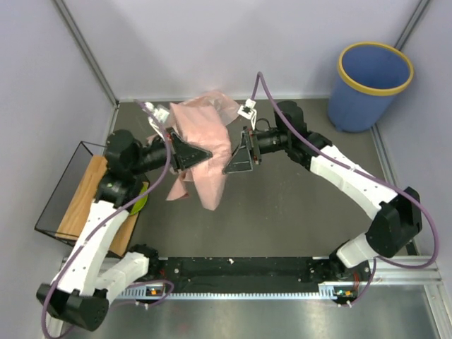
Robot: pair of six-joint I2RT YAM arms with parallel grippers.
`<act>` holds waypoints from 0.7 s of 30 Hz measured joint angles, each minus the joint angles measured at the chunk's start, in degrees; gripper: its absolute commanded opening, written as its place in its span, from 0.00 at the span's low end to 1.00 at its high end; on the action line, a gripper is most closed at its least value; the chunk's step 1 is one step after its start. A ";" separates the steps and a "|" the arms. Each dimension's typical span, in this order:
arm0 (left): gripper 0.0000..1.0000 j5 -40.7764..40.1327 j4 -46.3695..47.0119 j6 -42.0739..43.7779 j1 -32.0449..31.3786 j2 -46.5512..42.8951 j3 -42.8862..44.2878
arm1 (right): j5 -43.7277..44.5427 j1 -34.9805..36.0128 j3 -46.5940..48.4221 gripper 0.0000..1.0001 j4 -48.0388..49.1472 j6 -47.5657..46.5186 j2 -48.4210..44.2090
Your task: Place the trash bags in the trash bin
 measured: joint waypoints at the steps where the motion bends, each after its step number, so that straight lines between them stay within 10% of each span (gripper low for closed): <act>1: 0.00 -0.50 -6.78 6.54 0.24 -0.48 4.81 | 0.50 -0.37 0.04 0.99 -1.27 -0.94 -0.59; 11: 0.00 -21.11 -63.32 61.90 3.41 4.22 49.35 | 4.04 -5.66 1.11 0.99 -11.63 -8.76 -5.92; 21: 0.00 -36.50 -80.32 93.22 21.64 9.94 47.08 | 4.61 -5.66 1.05 0.99 -15.54 -12.22 -6.45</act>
